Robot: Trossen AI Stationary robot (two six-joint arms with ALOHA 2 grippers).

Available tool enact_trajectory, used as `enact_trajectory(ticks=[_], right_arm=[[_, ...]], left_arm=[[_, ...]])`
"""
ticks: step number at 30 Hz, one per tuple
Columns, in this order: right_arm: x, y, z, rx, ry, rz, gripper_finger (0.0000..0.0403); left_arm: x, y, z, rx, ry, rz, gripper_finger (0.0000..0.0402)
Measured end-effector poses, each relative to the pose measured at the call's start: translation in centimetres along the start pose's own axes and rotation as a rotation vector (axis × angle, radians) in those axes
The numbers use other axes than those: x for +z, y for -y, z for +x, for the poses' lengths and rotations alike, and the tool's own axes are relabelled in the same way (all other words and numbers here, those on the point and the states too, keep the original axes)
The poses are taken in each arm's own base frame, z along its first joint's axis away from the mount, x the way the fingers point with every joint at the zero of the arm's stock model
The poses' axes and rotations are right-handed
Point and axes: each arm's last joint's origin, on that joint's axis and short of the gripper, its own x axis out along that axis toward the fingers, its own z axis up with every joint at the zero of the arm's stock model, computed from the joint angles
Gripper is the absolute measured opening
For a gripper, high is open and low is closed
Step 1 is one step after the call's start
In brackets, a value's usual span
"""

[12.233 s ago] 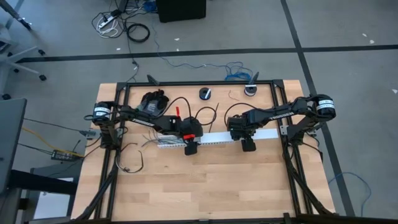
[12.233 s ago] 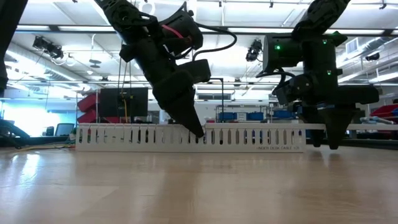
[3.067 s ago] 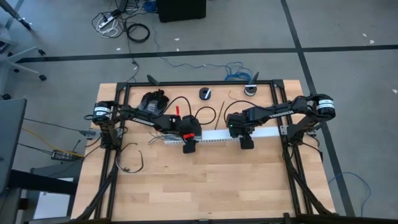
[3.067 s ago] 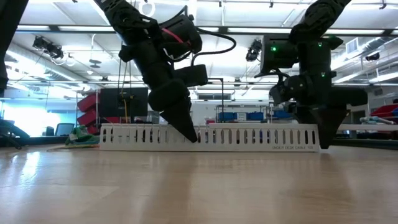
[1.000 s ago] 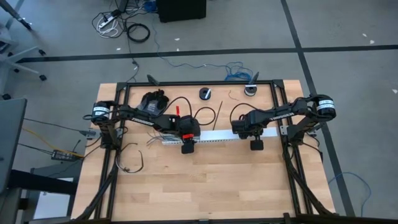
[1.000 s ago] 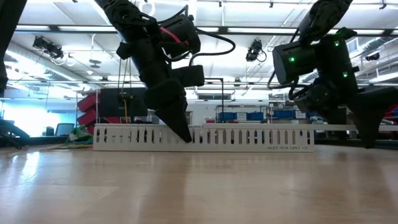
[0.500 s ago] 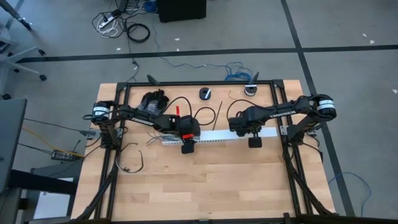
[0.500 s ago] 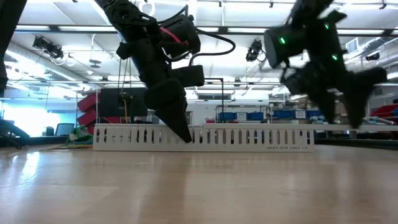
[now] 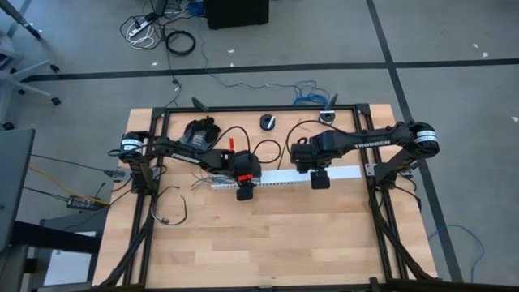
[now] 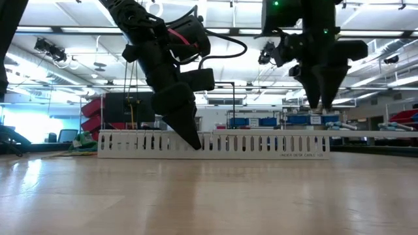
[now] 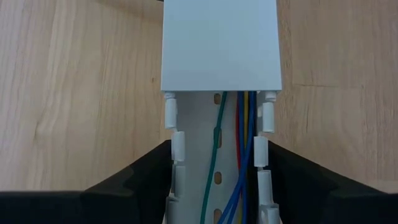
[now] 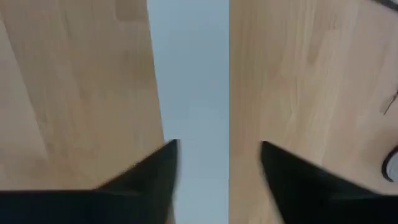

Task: Ziptie cables
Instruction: Close the white cable duct

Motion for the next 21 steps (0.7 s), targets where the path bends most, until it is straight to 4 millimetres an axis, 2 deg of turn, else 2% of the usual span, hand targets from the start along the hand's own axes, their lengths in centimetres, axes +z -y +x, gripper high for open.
enact_trajectory(ticks=[2, 4, 5, 9, 14, 18, 21], right_arm=[[0.2, 0.0, 0.0, 0.006, 0.016, 0.003, 0.0156], [0.2, 0.0, 0.0, -0.007, 0.023, -0.009, 0.0054], [0.1, 0.1, -0.1, -0.025, 0.027, -0.014, 0.0028], [-1.2, 0.7, -1.5, -0.049, 0.128, 0.054, 0.0004], [-5.7, 1.3, -3.0, 0.013, 0.451, 0.183, 0.0001], [-8.0, 1.2, -1.9, 0.180, 0.740, 0.246, 0.0001], [-8.5, 0.7, 0.4, 0.271, 0.789, 0.265, 0.0000]], left_arm=[[0.0, 0.0, 0.0, 0.000, 0.000, 0.000, 0.0224], [0.0, 0.0, 0.0, 0.000, 0.000, 0.001, 0.0224], [0.0, 0.0, 0.0, 0.000, 0.000, 0.002, 0.0224], [0.0, 0.0, 0.0, 0.000, 0.000, 0.002, 0.0224], [0.0, 0.0, 0.0, -0.001, 0.002, 0.002, 0.0224], [0.0, 0.1, 0.0, -0.001, 0.007, 0.006, 0.0224], [0.2, 0.1, 0.1, 0.000, 0.025, 0.006, 0.0224]])
